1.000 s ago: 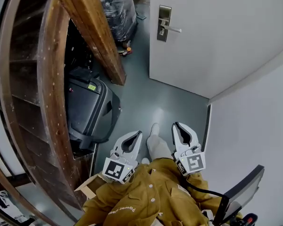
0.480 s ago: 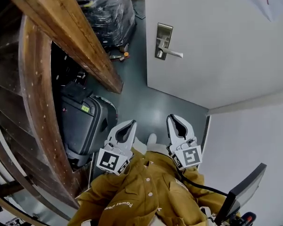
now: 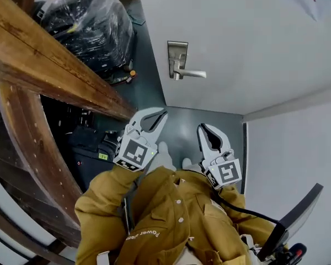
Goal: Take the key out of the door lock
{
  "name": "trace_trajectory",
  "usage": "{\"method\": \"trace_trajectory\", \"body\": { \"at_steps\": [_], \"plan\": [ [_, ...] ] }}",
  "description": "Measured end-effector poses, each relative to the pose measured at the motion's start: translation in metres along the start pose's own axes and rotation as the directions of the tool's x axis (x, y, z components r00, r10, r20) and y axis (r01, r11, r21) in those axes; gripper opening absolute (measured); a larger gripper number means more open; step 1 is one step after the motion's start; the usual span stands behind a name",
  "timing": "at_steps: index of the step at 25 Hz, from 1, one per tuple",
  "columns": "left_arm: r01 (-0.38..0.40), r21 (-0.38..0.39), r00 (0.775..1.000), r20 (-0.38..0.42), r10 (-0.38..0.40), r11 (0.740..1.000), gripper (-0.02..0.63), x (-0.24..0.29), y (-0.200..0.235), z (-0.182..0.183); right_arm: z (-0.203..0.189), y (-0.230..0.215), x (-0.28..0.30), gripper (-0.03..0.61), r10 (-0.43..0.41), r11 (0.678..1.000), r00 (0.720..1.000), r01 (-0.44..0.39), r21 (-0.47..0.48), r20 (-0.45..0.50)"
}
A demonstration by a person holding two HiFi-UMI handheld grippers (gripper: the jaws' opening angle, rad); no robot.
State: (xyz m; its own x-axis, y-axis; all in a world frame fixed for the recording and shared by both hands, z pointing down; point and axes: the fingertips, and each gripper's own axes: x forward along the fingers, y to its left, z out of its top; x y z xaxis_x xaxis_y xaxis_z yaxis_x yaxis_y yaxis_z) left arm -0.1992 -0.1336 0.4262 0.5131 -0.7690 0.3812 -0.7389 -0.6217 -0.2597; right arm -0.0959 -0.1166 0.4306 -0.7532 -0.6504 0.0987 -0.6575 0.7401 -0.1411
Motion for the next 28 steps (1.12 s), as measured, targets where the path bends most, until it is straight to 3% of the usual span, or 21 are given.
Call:
{"method": "trace_trajectory", "body": {
  "at_steps": [1,4,7,10,14,16,20,22,28],
  "plan": [
    [0.045,0.048,0.999,-0.010,-0.045,0.998,0.128,0.013,0.014,0.000,0.002,-0.003,0.005,0.031,-0.029,1.000,1.000,0.029,0.008,0.004],
    [0.153,0.182,0.988,-0.017,-0.152,0.971,0.199,0.053,0.038,0.000,0.002,-0.010,0.010,0.031,-0.106,0.994,0.994,0.105,0.026,0.006],
    [0.257,0.282,0.966,-0.041,-0.256,0.924,0.214,0.096,0.047,-0.005,0.001,-0.017,0.007,0.031,-0.158,0.987,0.987,0.158,0.029,-0.001],
    [0.328,0.351,0.945,-0.126,-0.303,0.877,0.221,0.137,0.051,-0.011,-0.001,-0.027,0.002,0.031,-0.176,0.984,0.984,0.176,0.029,-0.012],
    [0.400,0.469,0.907,-0.329,-0.264,0.788,0.214,0.183,0.050,-0.027,-0.013,-0.042,0.000,0.034,-0.180,0.982,0.983,0.182,0.046,-0.047],
    [0.424,0.490,0.884,-0.406,-0.231,0.761,0.175,0.194,0.046,-0.034,-0.019,-0.047,0.000,0.034,-0.175,0.983,0.983,0.178,0.045,-0.060],
    [0.459,0.501,0.844,-0.503,-0.185,0.734,0.145,0.207,0.043,-0.044,-0.026,-0.054,0.007,0.034,-0.167,0.983,0.984,0.171,0.058,-0.067],
    [0.462,0.501,0.838,-0.517,-0.174,0.732,0.144,0.211,0.043,-0.048,-0.030,-0.054,0.013,0.034,-0.157,0.985,0.985,0.162,0.061,-0.073],
    [0.451,0.440,0.846,-0.489,-0.214,0.776,0.109,0.212,0.046,-0.046,-0.045,-0.067,0.033,0.031,-0.142,0.985,0.986,0.149,0.081,-0.086]
  ]
}}
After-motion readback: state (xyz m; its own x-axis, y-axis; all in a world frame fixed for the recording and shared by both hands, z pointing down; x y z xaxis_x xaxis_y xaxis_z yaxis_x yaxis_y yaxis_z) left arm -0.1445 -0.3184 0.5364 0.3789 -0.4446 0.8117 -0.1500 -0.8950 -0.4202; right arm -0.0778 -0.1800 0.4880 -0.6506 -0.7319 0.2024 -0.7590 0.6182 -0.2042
